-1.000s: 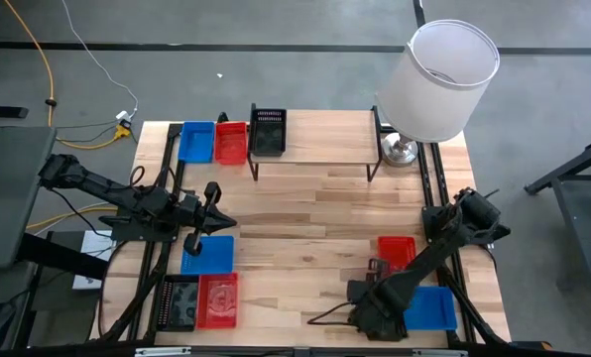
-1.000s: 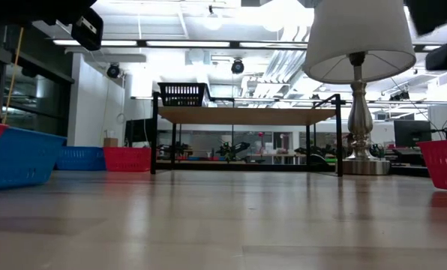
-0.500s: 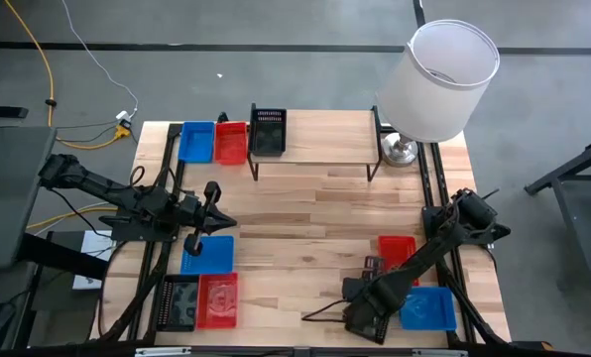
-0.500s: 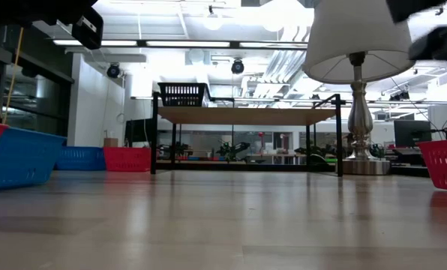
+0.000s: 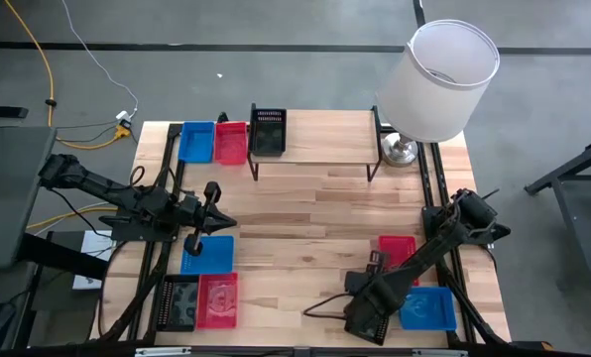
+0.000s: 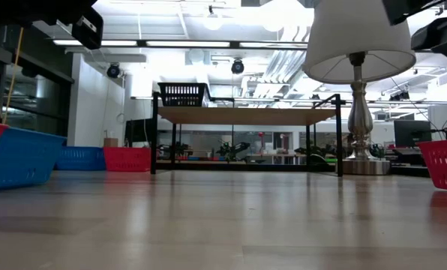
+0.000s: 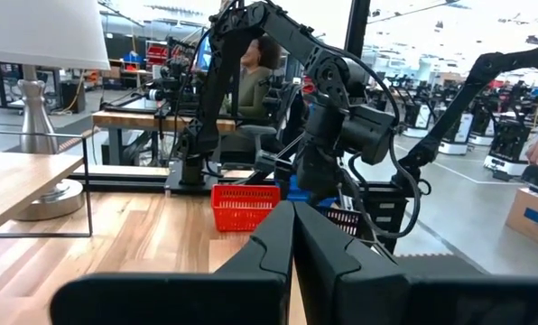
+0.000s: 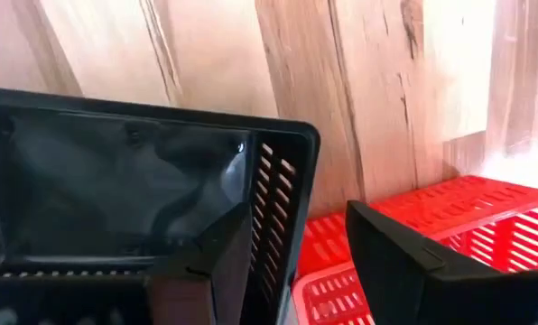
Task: Stack baskets on shelf by color
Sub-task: Stack the right black bin on top of the black bin on the shelf
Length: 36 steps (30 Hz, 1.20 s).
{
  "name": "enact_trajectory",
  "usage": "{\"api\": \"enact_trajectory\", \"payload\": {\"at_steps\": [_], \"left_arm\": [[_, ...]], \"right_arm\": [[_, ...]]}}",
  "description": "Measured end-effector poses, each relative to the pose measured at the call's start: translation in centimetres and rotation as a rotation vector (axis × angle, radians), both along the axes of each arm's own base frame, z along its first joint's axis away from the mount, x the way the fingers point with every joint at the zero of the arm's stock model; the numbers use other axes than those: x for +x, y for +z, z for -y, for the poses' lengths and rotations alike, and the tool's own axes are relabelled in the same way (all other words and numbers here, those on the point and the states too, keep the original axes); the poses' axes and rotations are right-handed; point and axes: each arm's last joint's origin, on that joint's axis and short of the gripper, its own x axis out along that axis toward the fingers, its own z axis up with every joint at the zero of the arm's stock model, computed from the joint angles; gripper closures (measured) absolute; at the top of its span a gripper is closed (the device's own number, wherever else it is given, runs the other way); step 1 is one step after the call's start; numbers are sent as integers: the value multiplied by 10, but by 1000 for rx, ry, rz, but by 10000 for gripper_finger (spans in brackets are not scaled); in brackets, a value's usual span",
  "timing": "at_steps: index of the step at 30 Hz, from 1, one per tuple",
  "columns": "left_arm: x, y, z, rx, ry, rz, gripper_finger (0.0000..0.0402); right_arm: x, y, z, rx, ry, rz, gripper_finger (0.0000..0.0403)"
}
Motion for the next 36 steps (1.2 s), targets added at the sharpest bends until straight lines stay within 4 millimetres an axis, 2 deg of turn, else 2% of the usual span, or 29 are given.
{"api": "enact_trajectory", "payload": {"at_steps": [6, 13, 19, 26, 32, 36], "left_arm": [[0, 0, 0, 0, 0, -1, 401], [0, -1, 0, 1, -1, -8, 402], [0, -2, 0, 5, -1, -17, 401], [0, -3, 0, 7, 0, -30, 401], [0, -3, 0, 8, 0, -35, 401], [0, -3, 0, 9, 6, -35, 401]], "right_arm": [[3, -2, 1, -5, -3, 34, 233], [2, -24, 8, 57, -34, 6, 233], [3, -26, 10, 48, -45, 17, 239], [4, -26, 12, 7, -30, 44, 300], [5, -25, 12, 46, -36, 16, 385], [9, -21, 14, 80, -12, 6, 386]]}}
